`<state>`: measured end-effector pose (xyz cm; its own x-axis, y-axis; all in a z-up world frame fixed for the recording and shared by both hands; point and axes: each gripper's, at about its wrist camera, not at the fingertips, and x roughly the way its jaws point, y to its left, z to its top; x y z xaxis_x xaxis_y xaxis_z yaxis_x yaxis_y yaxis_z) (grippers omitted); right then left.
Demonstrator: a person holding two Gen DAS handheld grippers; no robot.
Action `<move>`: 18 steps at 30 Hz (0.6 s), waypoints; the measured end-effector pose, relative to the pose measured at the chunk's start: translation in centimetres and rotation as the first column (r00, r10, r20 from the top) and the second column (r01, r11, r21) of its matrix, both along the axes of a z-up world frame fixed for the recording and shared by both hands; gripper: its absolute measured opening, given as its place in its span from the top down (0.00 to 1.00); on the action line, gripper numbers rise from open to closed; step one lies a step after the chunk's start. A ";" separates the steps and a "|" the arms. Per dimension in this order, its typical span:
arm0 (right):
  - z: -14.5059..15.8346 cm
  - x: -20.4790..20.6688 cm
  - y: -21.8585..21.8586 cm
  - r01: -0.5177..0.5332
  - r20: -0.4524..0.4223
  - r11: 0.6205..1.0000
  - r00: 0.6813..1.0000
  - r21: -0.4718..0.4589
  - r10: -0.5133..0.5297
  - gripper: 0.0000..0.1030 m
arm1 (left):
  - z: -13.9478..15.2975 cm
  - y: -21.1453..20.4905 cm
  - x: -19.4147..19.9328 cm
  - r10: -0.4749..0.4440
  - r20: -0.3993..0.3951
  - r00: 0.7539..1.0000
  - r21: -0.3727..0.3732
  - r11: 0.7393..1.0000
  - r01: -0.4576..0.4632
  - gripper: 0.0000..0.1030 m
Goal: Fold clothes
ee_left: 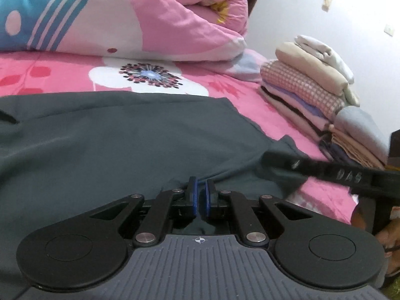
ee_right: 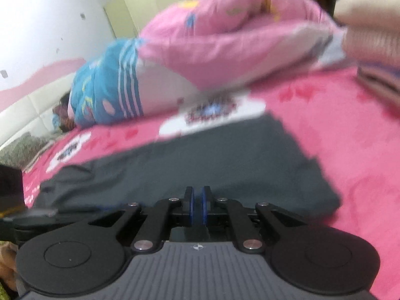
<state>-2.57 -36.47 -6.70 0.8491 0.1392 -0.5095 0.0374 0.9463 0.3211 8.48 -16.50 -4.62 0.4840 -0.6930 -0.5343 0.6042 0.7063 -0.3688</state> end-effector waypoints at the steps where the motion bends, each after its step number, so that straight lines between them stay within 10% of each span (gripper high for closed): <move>1: 0.1 0.0 -0.4 0.020 0.002 1.000 1.000 -0.007 -0.020 0.93 | -0.3 0.0 0.3 0.017 -0.014 1.000 0.002 1.000 -0.017 0.94; 14: -2.8 -0.1 -6.9 0.252 -0.068 0.943 0.968 0.217 -0.243 0.99 | 0.5 -1.6 1.2 0.095 -0.094 0.991 0.146 0.986 -0.080 0.93; 18: -0.8 -1.2 -5.2 0.277 0.006 0.955 0.960 0.109 -0.279 0.96 | 0.9 -2.7 0.8 0.091 -0.055 0.994 0.227 0.971 -0.076 0.92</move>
